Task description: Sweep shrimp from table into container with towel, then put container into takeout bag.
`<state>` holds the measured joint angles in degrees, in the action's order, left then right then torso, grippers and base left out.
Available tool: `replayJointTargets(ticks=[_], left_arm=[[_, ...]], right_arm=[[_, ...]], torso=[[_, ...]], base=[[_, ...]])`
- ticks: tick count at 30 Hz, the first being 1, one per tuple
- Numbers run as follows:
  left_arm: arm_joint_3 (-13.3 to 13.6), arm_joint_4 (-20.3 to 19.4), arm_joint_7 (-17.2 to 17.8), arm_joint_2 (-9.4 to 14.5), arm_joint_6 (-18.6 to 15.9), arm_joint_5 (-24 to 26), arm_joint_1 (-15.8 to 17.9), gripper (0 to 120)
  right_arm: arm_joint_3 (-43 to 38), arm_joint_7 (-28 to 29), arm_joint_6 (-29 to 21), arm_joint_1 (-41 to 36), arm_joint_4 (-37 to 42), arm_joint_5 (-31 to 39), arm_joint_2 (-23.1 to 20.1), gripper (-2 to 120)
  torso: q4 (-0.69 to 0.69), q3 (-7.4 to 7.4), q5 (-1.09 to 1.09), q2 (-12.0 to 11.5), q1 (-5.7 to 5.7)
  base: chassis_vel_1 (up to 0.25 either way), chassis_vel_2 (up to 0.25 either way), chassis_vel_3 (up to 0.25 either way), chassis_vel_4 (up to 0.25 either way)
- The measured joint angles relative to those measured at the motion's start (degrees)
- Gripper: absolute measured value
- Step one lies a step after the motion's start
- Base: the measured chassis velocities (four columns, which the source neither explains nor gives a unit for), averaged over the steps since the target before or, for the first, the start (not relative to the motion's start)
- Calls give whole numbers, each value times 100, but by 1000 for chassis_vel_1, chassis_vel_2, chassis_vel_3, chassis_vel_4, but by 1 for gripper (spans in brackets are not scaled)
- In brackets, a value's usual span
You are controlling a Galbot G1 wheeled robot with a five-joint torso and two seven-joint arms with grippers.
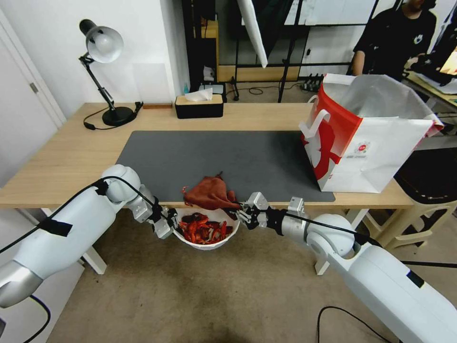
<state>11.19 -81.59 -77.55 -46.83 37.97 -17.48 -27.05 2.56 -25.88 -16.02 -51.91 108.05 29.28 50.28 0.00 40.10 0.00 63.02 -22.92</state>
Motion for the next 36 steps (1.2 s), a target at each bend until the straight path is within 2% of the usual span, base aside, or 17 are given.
replayJointTargets(ticks=[7, 16, 20, 23, 26, 28, 30, 34, 36], left_arm=[[-1, -45, 3, -2, -9, -11, -24, 0], [-20, -48, 8, 48, -8, -10, -32, 0], [-50, -74, 10, 70, -6, -10, -92, 0], [-79, -85, 11, 92, -5, -10, -131, 0], [-125, -87, 11, 125, 2, -12, -184, 0], [-134, -87, 11, 129, 4, -12, -193, 0], [-166, -88, 12, 140, 9, -14, -246, 0], [-210, -86, 12, 156, 18, -16, -298, 0], [-221, -86, 12, 159, 19, -16, -307, 0]], right_arm=[[-184, -44, -20, -281, 316, 20, -186, 4], [-461, -104, 59, -505, 513, 72, -182, 4], [-590, 37, 121, -395, 612, 328, -76, 4], [-585, 361, 158, -66, 626, 746, 46, 4], [-302, 1025, 231, 689, 274, 1010, 367, 4], [-235, 1120, 236, 807, 173, 1021, 432, 4], [139, 1437, 197, 1311, -436, 1016, 798, 4], [688, 1478, 94, 1793, -1357, 786, 1295, 4], [770, 1452, 87, 1854, -1502, 742, 1369, 4]], torso=[[-1, 0, -1, 0, 0], [-1, 0, 1, 0, 0], [-1, 0, -1, 0, 0], [-1, 1, -1, 0, 0], [0, 1, 0, 0, 0], [0, 1, -1, 0, 0], [3, 2, -1, 0, 0], [2, 2, -1, 0, -1], [2, 2, -1, 0, -1]], base=[[0, 0, 0, 0], [0, 0, 0, 0], [0, 0, 0, 0], [0, 0, 0, 0], [0, 0, 0, 0], [0, 0, 0, 0], [0, 0, 0, 0], [0, 0, 0, 0], [0, 0, 0, 0]])
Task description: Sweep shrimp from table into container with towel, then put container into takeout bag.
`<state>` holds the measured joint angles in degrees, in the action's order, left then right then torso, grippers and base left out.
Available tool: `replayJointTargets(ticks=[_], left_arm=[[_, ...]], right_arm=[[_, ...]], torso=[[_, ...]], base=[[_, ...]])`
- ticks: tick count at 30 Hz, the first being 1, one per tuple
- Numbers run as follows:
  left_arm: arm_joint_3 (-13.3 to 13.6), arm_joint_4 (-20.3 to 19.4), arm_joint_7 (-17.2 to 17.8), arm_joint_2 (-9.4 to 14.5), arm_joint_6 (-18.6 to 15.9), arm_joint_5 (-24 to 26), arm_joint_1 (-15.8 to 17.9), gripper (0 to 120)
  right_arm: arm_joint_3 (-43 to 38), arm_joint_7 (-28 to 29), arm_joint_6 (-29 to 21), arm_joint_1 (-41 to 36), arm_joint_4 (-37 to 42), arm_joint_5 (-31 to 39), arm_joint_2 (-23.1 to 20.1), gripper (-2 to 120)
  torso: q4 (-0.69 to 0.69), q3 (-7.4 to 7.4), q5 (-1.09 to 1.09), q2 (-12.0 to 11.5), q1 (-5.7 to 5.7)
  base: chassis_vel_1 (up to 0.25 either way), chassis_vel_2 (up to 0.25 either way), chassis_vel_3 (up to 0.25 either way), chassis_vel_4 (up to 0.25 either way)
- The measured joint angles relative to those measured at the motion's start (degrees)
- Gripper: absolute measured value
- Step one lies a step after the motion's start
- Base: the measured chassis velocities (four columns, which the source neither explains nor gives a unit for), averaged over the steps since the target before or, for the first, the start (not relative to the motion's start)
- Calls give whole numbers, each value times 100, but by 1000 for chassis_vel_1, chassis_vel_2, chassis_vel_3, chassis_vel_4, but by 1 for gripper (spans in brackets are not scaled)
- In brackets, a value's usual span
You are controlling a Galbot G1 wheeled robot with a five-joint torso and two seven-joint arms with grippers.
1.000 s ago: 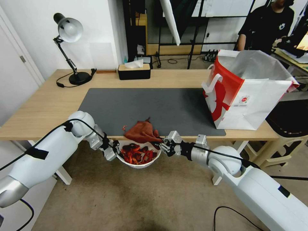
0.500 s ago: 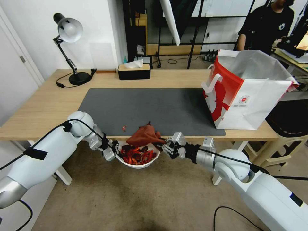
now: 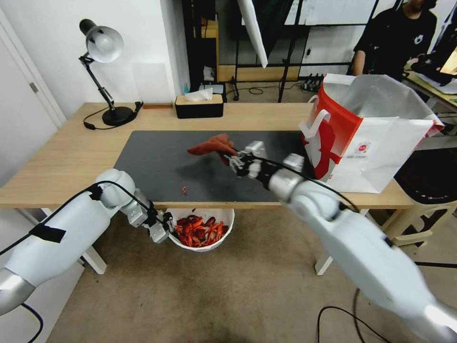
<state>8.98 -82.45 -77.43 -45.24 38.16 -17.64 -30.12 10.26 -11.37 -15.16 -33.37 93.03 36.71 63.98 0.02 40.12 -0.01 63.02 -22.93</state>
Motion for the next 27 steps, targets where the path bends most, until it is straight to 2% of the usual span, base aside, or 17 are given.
replayJointTargets(ticks=[2, 3, 6, 8, 10, 15, 21, 27], left_arm=[[-146, -51, 1, 76, 3, 1, -146, 0], [-146, -51, 1, 76, 3, 1, -146, 0], [-566, -271, 25, 309, -6, 2, -603, 0], [-646, -312, 35, 353, -8, 2, -695, 0], [-851, -408, 88, 480, -20, 1, -940, 0], [-887, -422, 166, 524, -21, 2, -1015, 0], [-888, -478, 176, 542, -25, 3, -1031, 0], [-883, -509, 176, 549, -38, 5, -1024, 0]], right_arm=[[374, -195, -23, 250, -550, -180, 307, 4], [374, -195, -23, 250, -550, -180, 307, 4], [717, -454, -83, 482, -821, -263, 558, 4], [768, -498, -89, 509, -836, -266, 575, 4], [901, -723, -121, 525, -744, -261, 458, 4], [937, -882, -228, 369, -361, -218, 122, 4], [912, -936, -319, 104, 126, -23, -154, 4], [807, -940, -393, -203, 604, 130, -385, 4]], torso=[[-7, 0, -1, 0, 0], [-7, 0, -1, 0, 0], [1, 0, 0, 0, 0], [3, 0, 0, 0, 0], [5, -2, 0, 0, 1], [-7, -1, 1, 0, 0], [0, -2, 1, 1, 1], [-2, -2, 2, 1, 1]], base=[[0, 0, 0, 0], [0, 0, 0, 0], [0, 0, 0, 0], [0, 0, 0, 0], [0, 0, 0, 0], [0, 0, 0, 0], [0, 0, 0, 0], [0, 0, 0, 0]])
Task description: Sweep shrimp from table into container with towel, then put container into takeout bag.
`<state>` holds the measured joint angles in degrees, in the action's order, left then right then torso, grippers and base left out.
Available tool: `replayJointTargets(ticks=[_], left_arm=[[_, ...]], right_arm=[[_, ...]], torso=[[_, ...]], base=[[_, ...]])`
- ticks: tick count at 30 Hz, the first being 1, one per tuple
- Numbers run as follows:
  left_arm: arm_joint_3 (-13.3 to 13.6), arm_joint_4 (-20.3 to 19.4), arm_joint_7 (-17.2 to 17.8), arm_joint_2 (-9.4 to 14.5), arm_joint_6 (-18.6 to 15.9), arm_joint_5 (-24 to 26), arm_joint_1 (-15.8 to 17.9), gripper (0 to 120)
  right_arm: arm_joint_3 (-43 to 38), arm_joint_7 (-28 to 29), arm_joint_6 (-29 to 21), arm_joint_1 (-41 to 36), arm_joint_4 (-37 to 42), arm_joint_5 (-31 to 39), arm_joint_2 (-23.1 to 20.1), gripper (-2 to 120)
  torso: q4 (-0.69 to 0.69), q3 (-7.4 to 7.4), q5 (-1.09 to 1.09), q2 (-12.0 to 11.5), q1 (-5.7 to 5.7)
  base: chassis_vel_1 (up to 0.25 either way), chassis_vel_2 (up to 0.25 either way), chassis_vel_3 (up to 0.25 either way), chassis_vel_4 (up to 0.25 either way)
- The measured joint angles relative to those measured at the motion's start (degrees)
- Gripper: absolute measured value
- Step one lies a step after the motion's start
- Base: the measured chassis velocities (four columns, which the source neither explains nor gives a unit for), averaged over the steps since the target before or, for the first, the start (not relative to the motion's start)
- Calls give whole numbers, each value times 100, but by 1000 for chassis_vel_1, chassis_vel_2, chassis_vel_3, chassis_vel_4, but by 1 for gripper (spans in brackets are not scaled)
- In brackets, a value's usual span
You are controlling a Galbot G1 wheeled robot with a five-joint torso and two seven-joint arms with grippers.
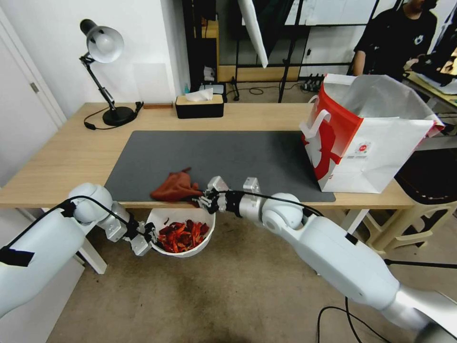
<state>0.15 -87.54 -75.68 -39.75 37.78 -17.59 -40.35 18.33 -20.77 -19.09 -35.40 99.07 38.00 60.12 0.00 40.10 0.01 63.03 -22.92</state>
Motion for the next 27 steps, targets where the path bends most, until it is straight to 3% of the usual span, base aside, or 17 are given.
replayJointTargets(ticks=[7, 15, 27], left_arm=[[12, -28, -2, 10, -31, 3, 0, 0], [13, -25, 2, 1, -33, 2, -24, 0], [22, -60, 7, 2, -42, 0, -23, 0]], right_arm=[[-425, 55, -122, -874, 940, 439, -391, 4], [-936, 113, -220, -1725, 1447, 972, -543, 4], [-1570, 170, -206, -2140, 1787, 1559, -521, 4]], torso=[[1, 0, 0, 0, 0], [0, 0, 0, 0, 1], [0, 1, 0, 0, 1]], base=[[0, 0, 0, 0], [0, 0, 0, 0], [0, 0, 0, 0]])
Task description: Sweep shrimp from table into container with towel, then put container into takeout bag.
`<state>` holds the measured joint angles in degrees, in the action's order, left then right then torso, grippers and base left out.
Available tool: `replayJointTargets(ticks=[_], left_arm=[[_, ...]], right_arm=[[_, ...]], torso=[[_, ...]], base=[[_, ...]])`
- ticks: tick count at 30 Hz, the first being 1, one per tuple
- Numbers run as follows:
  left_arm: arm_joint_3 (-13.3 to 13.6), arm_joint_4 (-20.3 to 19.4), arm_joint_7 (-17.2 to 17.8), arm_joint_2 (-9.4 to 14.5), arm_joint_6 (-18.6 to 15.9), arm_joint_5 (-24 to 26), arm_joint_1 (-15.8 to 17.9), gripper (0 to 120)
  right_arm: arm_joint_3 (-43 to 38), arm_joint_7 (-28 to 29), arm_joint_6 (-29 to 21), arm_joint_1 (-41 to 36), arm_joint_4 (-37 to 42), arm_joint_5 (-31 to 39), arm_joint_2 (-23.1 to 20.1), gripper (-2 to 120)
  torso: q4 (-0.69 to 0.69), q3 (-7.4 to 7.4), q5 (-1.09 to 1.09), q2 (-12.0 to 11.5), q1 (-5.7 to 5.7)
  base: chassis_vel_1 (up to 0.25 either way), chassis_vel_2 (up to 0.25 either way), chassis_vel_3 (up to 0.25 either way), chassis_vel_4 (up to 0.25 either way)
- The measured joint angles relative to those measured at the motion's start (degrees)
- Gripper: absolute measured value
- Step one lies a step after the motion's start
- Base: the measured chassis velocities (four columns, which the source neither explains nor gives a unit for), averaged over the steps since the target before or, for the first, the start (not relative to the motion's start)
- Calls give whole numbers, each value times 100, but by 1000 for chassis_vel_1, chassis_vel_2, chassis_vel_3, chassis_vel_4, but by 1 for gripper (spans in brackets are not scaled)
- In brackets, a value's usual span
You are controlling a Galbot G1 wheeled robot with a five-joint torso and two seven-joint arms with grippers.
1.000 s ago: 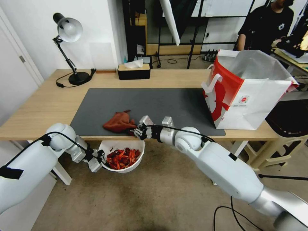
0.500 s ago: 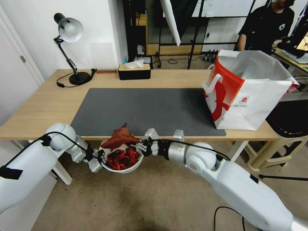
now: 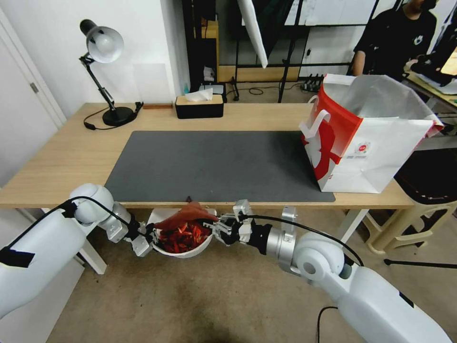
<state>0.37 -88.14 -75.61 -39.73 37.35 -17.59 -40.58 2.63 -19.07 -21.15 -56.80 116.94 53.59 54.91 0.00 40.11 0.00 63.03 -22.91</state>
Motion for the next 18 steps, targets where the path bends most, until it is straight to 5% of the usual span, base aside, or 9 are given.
replayJointTargets(ticks=[6, 12, 14, 17, 18], left_arm=[[2, -20, 2, 11, -1, -4, -12, 0], [1, -73, 5, 10, -2, -35, -108, 0], [1, -90, 7, 9, -2, -42, -126, 0], [-1, -104, 10, -5, 8, -75, -169, 0], [-1, -104, 10, -5, 8, -75, -169, 0]], right_arm=[[-305, 117, 90, 22, 105, 122, 128, 4], [-917, 977, 401, 127, 168, -52, 352, 4], [-1025, 1310, 404, 137, 152, -340, 378, 4], [-1467, 2495, 218, 37, -120, -2176, 397, 4], [-1467, 2495, 218, 37, -120, -2176, 397, 4]], torso=[[0, 0, 0, 0, 0], [1, 0, -1, 0, 0], [1, 0, 0, 0, 0], [-1, 0, 0, 0, 0], [-1, 0, 0, 0, 0]], base=[[0, 0, 0, 0], [0, 0, 0, 0], [0, 0, 0, 0], [0, 0, 0, 0], [0, 0, 0, 0]])
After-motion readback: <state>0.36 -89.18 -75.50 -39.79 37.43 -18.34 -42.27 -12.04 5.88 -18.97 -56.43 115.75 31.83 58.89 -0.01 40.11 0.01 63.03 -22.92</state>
